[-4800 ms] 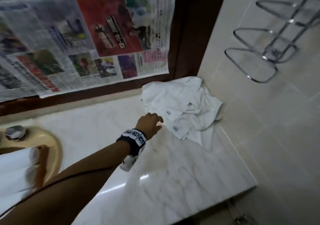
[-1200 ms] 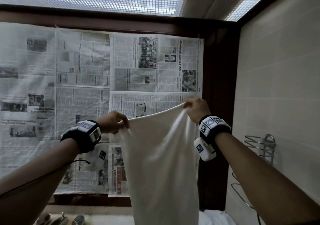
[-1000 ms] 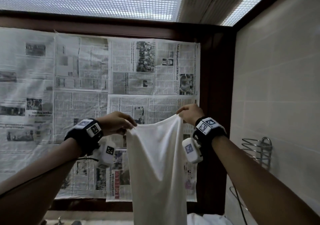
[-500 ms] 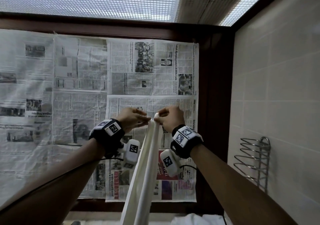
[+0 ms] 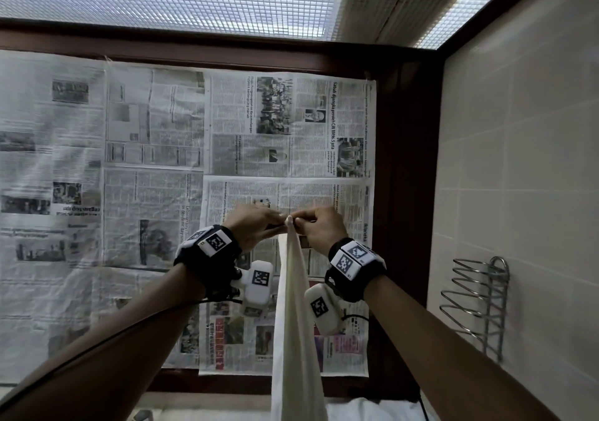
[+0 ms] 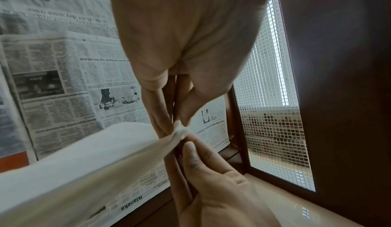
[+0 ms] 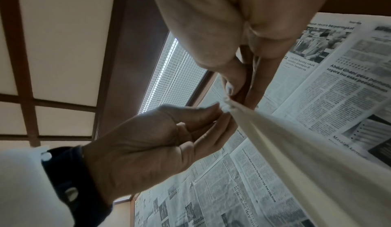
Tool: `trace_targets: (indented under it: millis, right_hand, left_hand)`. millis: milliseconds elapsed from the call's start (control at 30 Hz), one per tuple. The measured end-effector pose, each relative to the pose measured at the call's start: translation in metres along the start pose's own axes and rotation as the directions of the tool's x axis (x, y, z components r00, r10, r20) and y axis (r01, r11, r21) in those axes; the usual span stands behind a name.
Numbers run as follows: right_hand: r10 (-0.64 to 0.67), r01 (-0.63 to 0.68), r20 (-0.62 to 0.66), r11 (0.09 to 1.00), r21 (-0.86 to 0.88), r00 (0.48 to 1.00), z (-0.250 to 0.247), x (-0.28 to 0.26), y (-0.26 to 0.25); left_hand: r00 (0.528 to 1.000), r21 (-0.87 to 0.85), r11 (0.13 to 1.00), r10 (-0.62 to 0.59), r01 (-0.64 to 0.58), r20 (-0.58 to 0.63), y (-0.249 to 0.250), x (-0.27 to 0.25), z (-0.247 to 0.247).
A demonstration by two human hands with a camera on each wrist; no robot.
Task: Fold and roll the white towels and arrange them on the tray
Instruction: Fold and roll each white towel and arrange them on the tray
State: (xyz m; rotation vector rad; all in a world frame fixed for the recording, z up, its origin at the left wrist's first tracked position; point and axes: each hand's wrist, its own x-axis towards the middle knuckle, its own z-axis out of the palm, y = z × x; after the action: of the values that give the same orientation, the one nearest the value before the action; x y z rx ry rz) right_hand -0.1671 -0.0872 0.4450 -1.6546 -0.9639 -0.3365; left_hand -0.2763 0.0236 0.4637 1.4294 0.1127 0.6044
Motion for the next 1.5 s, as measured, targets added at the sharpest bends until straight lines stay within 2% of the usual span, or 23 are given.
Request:
trace_targets:
  millis: [167, 233, 400, 467, 567, 700, 767, 833, 967, 1167, 1267, 1400, 1500]
  right_hand:
    - [-0.042, 0.042, 0.014, 0.999, 0.032, 0.999, -0.002, -0.003, 0.009]
    - [-0.059, 0.056, 0.039, 0.996, 0.065, 0.997, -0.003, -0.005, 0.013]
    - [0.050, -0.080, 0.129, 0.969, 0.233, 0.990, -0.001, 0.000, 0.029]
    - [0.074, -0.107, 0.193, 0.980, 0.167, 0.978, -0.004, 0.002, 0.032]
    - [0.049, -0.027, 0.331, 0.997, -0.071, 0.942, -0.009, 0.004, 0.038]
    - [0.039, 0.042, 0.453, 0.985, -0.168, 0.891, -0.007, 0.007, 0.042]
    - [0.056, 0.031, 0.434, 0.981, -0.190, 0.899, -0.009, 0.007, 0.040]
    - [0.066, 0.026, 0.398, 0.975, -0.221, 0.915, -0.014, 0.008, 0.038]
    - [0.028, 0.040, 0.295, 0.974, -0.222, 0.955, -0.027, 0.018, 0.029]
    - [-0.116, 0.166, 0.177, 0.939, -0.301, 0.977, -0.032, 0.031, 0.008]
    - [-0.188, 0.220, 0.126, 0.913, -0.345, 0.974, -0.035, 0.034, 0.001]
    - [-0.197, 0.234, 0.127, 0.840, -0.490, 0.972, -0.036, 0.037, -0.005]
    - [-0.210, 0.241, 0.117, 0.817, -0.523, 0.971, -0.038, 0.036, -0.007]
  left_hand:
    - [1.000, -0.039, 0.999, 0.024, -0.023, 0.014, -0.011, -0.001, -0.001]
    - [0.999, -0.006, 0.999, 0.041, -0.041, 0.030, -0.014, -0.001, -0.003]
    - [0.996, 0.115, 0.990, 0.084, -0.085, 0.015, -0.020, 0.004, -0.017]
    - [0.995, 0.159, 0.982, 0.096, -0.100, 0.031, -0.018, 0.006, -0.023]
    - [0.984, 0.212, 0.968, 0.107, -0.136, 0.141, -0.011, 0.006, -0.030]
    - [0.964, 0.222, 0.957, 0.134, -0.186, 0.229, 0.003, 0.003, -0.039]
    - [0.959, 0.267, 0.936, 0.170, -0.229, 0.226, 0.008, 0.004, -0.046]
    - [0.960, 0.392, 0.880, 0.206, -0.267, 0.192, 0.012, 0.006, -0.055]
    - [0.947, 0.643, 0.699, 0.277, -0.313, 0.160, 0.015, 0.011, -0.068]
    - [0.901, 0.834, 0.417, 0.386, -0.361, 0.197, 0.024, 0.013, -0.071]
    - [0.882, 0.839, 0.410, 0.442, -0.359, 0.162, 0.027, 0.014, -0.076]
    - [0.872, 0.870, 0.365, 0.471, -0.331, 0.135, 0.025, 0.015, -0.076]
    - [0.870, 0.869, 0.364, 0.473, -0.336, 0.138, 0.023, 0.016, -0.073]
